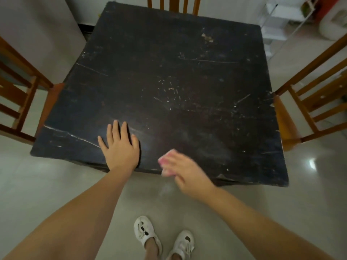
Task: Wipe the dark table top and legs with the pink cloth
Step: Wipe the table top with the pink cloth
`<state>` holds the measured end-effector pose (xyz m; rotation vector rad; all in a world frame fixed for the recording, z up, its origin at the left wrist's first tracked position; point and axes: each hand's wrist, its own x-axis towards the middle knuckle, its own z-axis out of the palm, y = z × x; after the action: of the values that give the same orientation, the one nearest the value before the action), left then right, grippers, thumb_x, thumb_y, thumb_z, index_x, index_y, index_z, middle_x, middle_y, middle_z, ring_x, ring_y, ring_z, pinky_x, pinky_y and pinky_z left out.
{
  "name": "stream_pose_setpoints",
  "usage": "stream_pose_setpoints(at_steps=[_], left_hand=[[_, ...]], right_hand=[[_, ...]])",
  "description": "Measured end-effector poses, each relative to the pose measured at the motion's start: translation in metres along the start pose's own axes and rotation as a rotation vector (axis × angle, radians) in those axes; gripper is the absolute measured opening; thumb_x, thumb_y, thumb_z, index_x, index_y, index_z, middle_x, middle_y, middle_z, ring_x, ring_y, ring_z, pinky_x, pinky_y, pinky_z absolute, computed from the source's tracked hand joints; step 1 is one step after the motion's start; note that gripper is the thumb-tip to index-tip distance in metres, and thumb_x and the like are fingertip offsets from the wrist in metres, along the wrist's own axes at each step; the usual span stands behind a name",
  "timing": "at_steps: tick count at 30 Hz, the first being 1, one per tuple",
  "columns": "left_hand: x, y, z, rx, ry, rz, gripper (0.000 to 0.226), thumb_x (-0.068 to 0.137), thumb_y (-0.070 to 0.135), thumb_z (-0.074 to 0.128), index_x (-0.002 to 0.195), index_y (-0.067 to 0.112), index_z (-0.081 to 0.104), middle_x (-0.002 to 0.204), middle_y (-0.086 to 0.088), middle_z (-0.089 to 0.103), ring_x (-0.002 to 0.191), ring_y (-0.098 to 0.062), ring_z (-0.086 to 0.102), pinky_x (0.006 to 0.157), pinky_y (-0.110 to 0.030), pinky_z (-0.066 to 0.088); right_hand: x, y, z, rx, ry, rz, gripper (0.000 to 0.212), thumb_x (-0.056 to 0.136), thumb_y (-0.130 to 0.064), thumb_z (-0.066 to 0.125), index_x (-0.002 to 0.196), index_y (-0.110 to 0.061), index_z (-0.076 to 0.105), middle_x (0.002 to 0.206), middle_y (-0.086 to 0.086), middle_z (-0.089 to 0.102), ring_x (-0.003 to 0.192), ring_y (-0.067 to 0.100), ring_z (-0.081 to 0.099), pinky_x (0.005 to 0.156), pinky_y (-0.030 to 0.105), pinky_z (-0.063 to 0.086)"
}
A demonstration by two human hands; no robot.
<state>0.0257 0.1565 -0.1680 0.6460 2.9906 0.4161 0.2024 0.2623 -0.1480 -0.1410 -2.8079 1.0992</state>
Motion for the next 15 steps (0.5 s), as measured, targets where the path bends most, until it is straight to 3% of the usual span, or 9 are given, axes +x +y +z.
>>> stream_pose_setpoints(at_steps=[3,5,7,8,10,12,14,15], left_hand=[[0.000,0.001,-0.002,0.007,-0.004,-0.006,0.049,0.095,0.033,0.031,0.143,0.021,0.030,0.154,-0.003,0.020,0.142,-0.018,0.009,0.113,-0.050,0.000],[0.000,0.001,-0.002,0.029,-0.016,-0.008,0.049,0.096,0.035,0.029,0.143,0.021,0.028,0.154,-0.003,0.019,0.143,-0.018,0.008,0.114,-0.049,-0.001],[0.001,0.001,-0.001,0.056,-0.033,-0.009,0.050,0.096,0.036,0.027,0.145,0.023,0.024,0.155,-0.001,0.016,0.143,-0.017,0.004,0.114,-0.047,-0.003],[0.002,0.002,-0.001,0.064,-0.035,-0.012,0.051,0.096,0.037,0.026,0.145,0.023,0.023,0.155,-0.001,0.015,0.143,-0.017,0.003,0.114,-0.046,-0.004],[0.003,0.002,0.000,0.070,-0.038,-0.012,0.051,0.096,0.037,0.024,0.145,0.024,0.021,0.155,0.000,0.014,0.143,-0.017,0.002,0.114,-0.046,-0.005],[0.004,0.001,0.001,0.058,-0.045,-0.006,0.050,0.096,0.037,0.023,0.144,0.025,0.025,0.155,-0.001,0.017,0.143,-0.017,0.005,0.113,-0.046,-0.004],[0.004,-0.001,0.001,0.029,-0.032,-0.014,0.053,0.091,0.038,0.022,0.142,0.024,0.032,0.153,-0.003,0.023,0.142,-0.019,0.011,0.113,-0.048,-0.001],[0.004,-0.001,0.001,0.024,-0.030,-0.017,0.055,0.089,0.038,0.022,0.141,0.024,0.034,0.152,-0.004,0.025,0.142,-0.020,0.014,0.113,-0.049,0.001]], right_hand=[[0.024,0.002,-0.022,0.192,-0.017,0.045,0.045,0.074,0.018,0.043,0.103,-0.001,0.071,0.117,0.009,0.068,0.116,0.010,0.053,0.107,0.016,0.032],[0.065,0.034,-0.060,0.214,0.192,0.185,0.043,0.076,0.025,0.045,0.105,0.004,0.068,0.116,0.015,0.067,0.111,-0.002,0.054,0.100,0.014,0.040],[0.108,0.078,-0.104,0.129,0.350,0.328,0.044,0.079,0.023,0.042,0.114,0.008,0.063,0.123,0.020,0.062,0.109,-0.011,0.048,0.092,0.002,0.036],[0.124,0.099,-0.117,0.047,0.339,0.397,0.045,0.083,0.018,0.042,0.122,0.004,0.059,0.131,0.017,0.057,0.118,-0.007,0.044,0.098,0.003,0.032],[0.135,0.121,-0.116,-0.155,0.229,0.466,0.047,0.089,0.005,0.039,0.131,-0.008,0.055,0.144,0.009,0.046,0.138,0.014,0.033,0.114,0.020,0.020],[0.122,0.106,-0.085,-0.294,0.138,0.291,0.046,0.082,0.000,0.035,0.115,-0.008,0.067,0.137,0.013,0.053,0.133,0.030,0.042,0.115,0.032,0.019],[0.079,0.064,-0.046,-0.276,0.037,0.021,0.043,0.075,0.001,0.035,0.095,-0.011,0.071,0.125,0.012,0.062,0.125,0.029,0.051,0.112,0.036,0.026],[0.052,0.041,-0.027,-0.230,-0.067,-0.076,0.041,0.074,0.002,0.039,0.096,-0.015,0.069,0.126,0.009,0.062,0.126,0.026,0.049,0.112,0.037,0.028]])
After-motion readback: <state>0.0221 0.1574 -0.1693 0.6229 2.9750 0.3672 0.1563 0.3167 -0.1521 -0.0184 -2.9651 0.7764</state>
